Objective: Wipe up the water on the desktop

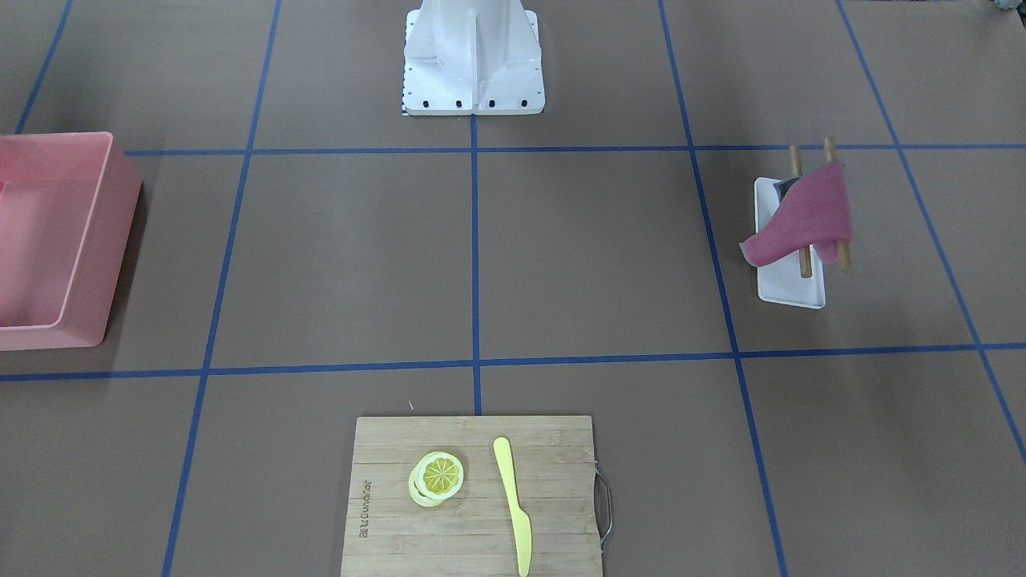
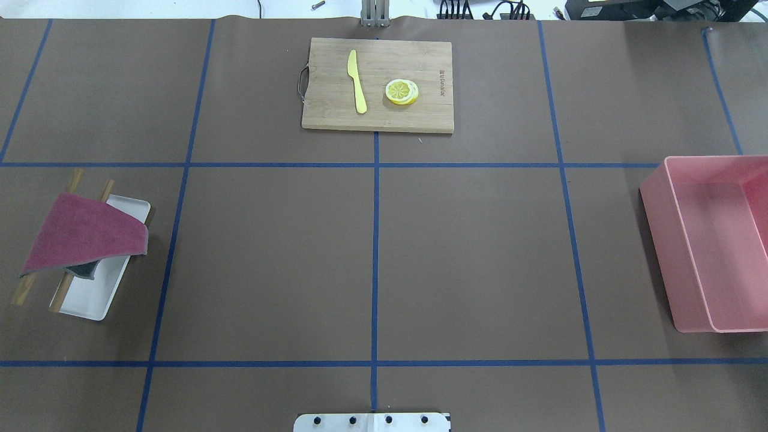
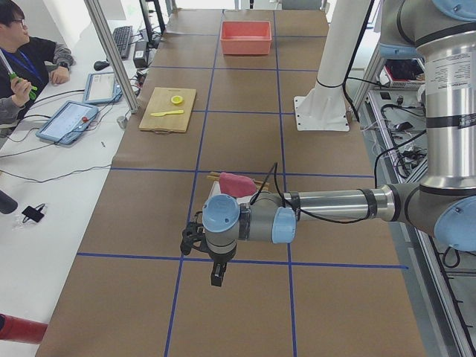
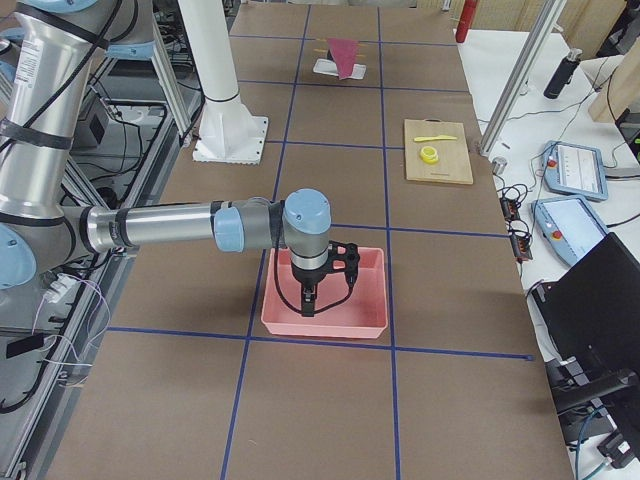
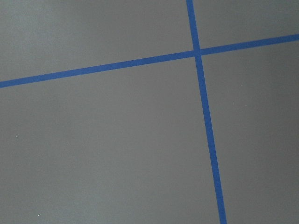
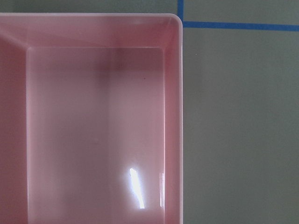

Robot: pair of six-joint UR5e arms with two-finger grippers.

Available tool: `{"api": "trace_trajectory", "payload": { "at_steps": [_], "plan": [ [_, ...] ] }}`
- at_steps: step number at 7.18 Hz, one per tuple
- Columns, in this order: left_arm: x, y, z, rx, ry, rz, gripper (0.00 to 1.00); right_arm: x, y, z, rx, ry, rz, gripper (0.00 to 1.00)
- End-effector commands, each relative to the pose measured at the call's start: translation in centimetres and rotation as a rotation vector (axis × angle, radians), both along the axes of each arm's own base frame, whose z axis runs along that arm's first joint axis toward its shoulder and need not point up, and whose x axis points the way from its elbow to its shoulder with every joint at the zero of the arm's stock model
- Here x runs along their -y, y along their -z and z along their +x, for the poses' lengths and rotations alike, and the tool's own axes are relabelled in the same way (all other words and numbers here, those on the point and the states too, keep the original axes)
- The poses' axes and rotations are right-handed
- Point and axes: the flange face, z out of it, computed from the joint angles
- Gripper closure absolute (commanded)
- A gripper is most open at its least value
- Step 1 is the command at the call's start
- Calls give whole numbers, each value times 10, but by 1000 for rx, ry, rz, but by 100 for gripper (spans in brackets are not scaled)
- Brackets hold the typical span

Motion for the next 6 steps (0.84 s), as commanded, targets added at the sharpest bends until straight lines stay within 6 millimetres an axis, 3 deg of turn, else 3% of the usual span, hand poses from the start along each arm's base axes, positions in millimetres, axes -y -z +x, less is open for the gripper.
{"api": "trace_trajectory", "payload": {
  "at_steps": [1,3,6],
  "plan": [
    [0,4,0,0,0,9,2,0,0,0,4,1,-3,0],
    [-2,26,1,3,-1,50,2,-1,8,-1,12,4,15,0],
    [10,80,0,1,2,170,2,10,66,-6,83,11,157,0]
  ]
}}
